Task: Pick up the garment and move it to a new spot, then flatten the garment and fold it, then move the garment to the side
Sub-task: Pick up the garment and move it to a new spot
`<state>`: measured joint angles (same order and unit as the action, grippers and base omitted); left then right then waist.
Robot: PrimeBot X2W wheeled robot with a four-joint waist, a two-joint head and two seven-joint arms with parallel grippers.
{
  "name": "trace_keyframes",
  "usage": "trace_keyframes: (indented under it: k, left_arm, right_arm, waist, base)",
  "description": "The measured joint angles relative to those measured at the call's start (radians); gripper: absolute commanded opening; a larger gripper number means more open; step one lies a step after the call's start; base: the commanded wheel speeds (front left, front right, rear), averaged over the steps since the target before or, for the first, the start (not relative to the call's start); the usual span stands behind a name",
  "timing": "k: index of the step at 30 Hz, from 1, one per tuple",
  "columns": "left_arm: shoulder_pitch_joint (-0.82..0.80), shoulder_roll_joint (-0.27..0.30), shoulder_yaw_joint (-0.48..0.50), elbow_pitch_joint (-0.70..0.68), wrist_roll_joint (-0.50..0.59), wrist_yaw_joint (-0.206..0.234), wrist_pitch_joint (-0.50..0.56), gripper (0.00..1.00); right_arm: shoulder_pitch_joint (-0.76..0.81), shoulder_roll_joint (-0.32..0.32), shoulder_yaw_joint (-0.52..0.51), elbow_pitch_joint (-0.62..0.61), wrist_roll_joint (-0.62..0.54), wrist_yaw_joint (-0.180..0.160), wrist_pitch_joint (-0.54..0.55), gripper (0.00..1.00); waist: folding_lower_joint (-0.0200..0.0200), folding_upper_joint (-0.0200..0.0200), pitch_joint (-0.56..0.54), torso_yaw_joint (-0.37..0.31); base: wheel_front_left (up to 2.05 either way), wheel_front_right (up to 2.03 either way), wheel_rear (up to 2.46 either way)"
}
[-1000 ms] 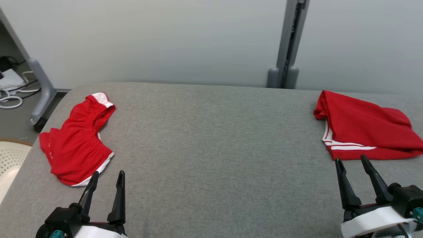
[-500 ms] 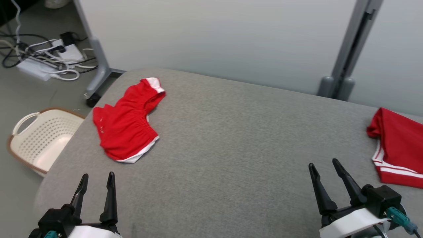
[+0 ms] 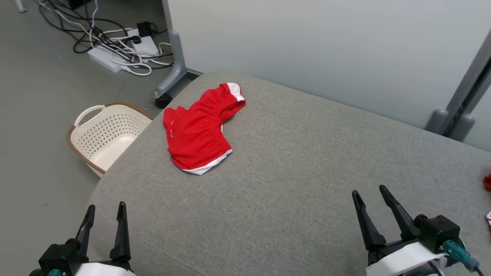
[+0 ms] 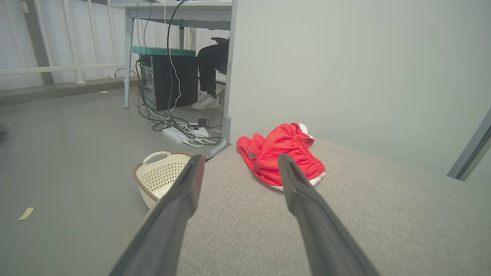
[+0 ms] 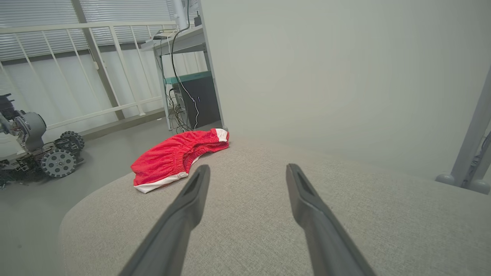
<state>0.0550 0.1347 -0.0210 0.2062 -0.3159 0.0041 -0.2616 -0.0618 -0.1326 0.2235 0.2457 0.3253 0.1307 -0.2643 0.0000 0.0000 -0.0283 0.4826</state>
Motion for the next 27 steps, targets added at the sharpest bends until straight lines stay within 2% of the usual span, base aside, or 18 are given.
trace_keyframes:
  k: [12, 15, 19, 27]
  left_arm:
    - [0.004, 0.014, 0.0, -0.013, -0.008, 0.006, 0.007, 1.0]
    - [0.004, 0.018, -0.006, -0.036, -0.029, -0.017, 0.022, 1.0]
    - [-0.017, 0.045, -0.01, -0.075, -0.036, -0.031, 0.053, 1.0]
    - [-0.205, 0.131, 0.008, -0.095, -0.059, -0.065, 0.151, 1.0]
  right_arm:
    - [0.0, 0.007, 0.017, 0.007, 0.003, 0.0, 0.0, 1.0]
    - [0.0, 0.007, 0.016, 0.006, 0.004, 0.0, 0.0, 1.0]
    - [-0.005, 0.006, 0.017, 0.004, 0.004, 0.0, 0.0, 1.0]
    - [-0.051, -0.006, 0.018, -0.001, -0.001, 0.0, 0.0, 1.0]
  waist:
    - [0.0, 0.0, -0.009, 0.012]
    - [0.0, 0.0, -0.007, 0.002]
    - [0.0, 0.0, 0.006, -0.012]
    - [0.0, 0.0, 0.058, -0.067]
  base:
    - [0.0, 0.0, 0.0]
    - [0.0, 0.0, 0.0]
    - [0.0, 0.0, 0.0]
    - [0.0, 0.0, 0.0]
